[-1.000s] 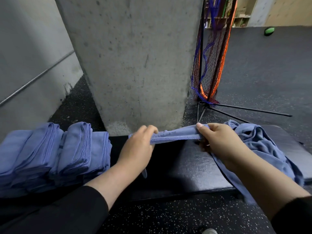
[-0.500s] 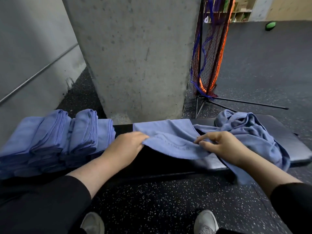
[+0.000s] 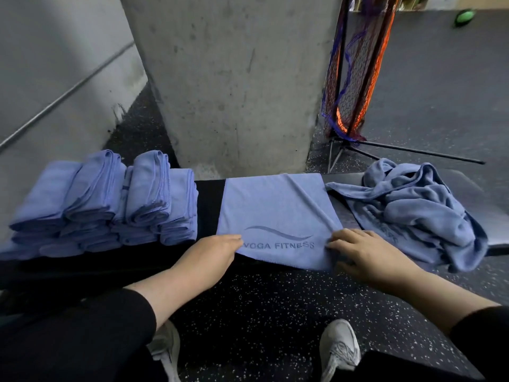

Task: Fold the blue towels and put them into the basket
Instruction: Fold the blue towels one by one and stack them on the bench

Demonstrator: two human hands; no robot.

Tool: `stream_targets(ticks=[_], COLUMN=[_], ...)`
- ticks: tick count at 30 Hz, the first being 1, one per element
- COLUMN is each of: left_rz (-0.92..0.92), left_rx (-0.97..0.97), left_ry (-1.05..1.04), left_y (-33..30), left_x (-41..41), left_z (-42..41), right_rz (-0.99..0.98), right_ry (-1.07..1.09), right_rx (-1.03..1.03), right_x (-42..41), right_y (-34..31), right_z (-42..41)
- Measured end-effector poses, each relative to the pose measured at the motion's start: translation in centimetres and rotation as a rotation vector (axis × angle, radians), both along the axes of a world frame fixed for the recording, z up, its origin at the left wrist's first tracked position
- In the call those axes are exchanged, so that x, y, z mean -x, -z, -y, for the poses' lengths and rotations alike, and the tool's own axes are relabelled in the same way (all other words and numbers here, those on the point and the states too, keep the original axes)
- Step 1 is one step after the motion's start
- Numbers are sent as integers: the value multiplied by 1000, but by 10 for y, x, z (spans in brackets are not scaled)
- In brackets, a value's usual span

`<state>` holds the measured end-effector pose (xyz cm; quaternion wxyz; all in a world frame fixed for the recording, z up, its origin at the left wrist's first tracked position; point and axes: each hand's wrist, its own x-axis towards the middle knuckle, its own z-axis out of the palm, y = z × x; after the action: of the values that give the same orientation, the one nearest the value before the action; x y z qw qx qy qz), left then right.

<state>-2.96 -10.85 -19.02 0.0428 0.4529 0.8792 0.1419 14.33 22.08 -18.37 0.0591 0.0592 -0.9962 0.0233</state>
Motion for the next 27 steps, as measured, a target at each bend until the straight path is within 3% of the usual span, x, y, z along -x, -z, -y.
stream_targets(ticks=[2, 6, 15, 22, 27], left_rz=[6, 24, -62, -48, 49], left_rx=[-36, -17, 29, 47, 234], left_ry=[-20, -45, 98, -9, -92], left_y=[-1, -7, -2, 8, 1], left_x=[-5, -11, 3, 3, 8], left_z=[1, 4, 16, 14, -9], right_rz=[-47, 87, -101, 49, 94], right_ry=[-12, 23, 95, 222, 349], right_rx=[1, -170, -109, -152, 30], right_x=[-1, -7, 2, 18, 38], right_y=[-1, 7, 10, 7, -3], right_z=[-2, 4, 18, 0, -7])
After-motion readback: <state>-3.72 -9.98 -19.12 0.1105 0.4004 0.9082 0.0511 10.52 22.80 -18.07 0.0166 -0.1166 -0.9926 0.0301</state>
